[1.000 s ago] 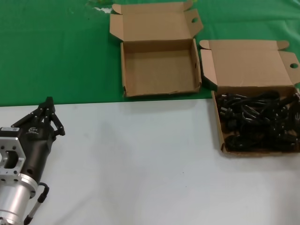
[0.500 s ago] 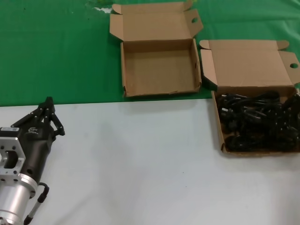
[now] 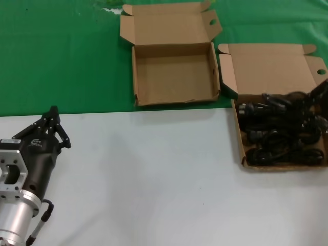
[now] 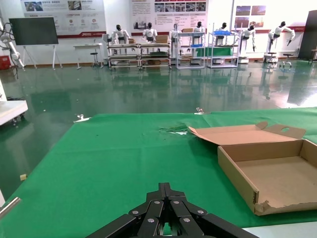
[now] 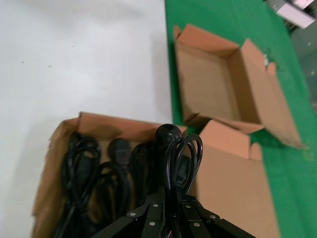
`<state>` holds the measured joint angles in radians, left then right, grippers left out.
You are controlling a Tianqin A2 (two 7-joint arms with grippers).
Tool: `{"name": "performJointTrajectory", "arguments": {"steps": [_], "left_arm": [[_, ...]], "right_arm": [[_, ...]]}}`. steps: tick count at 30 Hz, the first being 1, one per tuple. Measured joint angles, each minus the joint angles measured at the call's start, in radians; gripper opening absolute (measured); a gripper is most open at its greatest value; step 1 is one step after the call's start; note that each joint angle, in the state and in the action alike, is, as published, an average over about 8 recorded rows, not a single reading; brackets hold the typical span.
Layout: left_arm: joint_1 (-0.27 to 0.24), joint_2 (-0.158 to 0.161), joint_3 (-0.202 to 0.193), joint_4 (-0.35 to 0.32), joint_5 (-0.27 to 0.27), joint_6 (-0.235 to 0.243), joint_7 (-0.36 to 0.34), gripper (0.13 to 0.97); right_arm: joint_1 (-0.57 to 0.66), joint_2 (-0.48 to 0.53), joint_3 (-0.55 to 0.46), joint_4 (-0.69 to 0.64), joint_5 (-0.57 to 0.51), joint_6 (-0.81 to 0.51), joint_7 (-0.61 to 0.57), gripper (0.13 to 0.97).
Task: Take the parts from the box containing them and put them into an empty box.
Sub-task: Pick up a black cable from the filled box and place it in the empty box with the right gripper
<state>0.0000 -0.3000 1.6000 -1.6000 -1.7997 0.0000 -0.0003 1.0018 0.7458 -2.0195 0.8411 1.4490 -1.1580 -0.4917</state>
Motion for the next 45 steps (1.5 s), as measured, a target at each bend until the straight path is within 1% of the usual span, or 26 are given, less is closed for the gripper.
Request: {"name": "performJointTrajectory", "arguments": {"steps": [6, 12, 18, 24, 28, 34, 45], "left_arm": [[0.0, 0.0, 0.0, 0.0, 0.0, 0.0, 0.0, 0.139], [0.0, 0.0, 0.0, 0.0, 0.0, 0.0, 0.0, 0.139], [0.0, 0.0, 0.0, 0.0, 0.0, 0.0, 0.0, 0.139], [0.0, 0.0, 0.0, 0.0, 0.0, 0.0, 0.0, 0.139], [0.0, 0.0, 0.0, 0.0, 0.0, 0.0, 0.0, 0.139], [0.0, 0.0, 0.0, 0.0, 0.0, 0.0, 0.0, 0.139], [0.0, 0.0, 0.0, 0.0, 0.0, 0.0, 0.0, 0.139]], "right_arm": [[0.022, -0.008, 0.014, 0.021, 0.016, 0.006, -0.007, 0.165], [0.051, -0.041, 0.015, 0.034, 0.018, 0.025, -0.013, 0.165], [0.088, -0.108, 0.002, 0.012, 0.013, 0.056, -0.031, 0.165], [0.135, -0.197, -0.019, -0.055, 0.004, 0.087, -0.075, 0.165], [0.173, -0.262, -0.032, -0.129, -0.001, 0.108, -0.126, 0.165], [0.236, -0.374, -0.044, -0.288, -0.003, 0.143, -0.229, 0.165], [0.376, -0.574, -0.012, -0.666, 0.02, 0.233, -0.451, 0.165]]}}
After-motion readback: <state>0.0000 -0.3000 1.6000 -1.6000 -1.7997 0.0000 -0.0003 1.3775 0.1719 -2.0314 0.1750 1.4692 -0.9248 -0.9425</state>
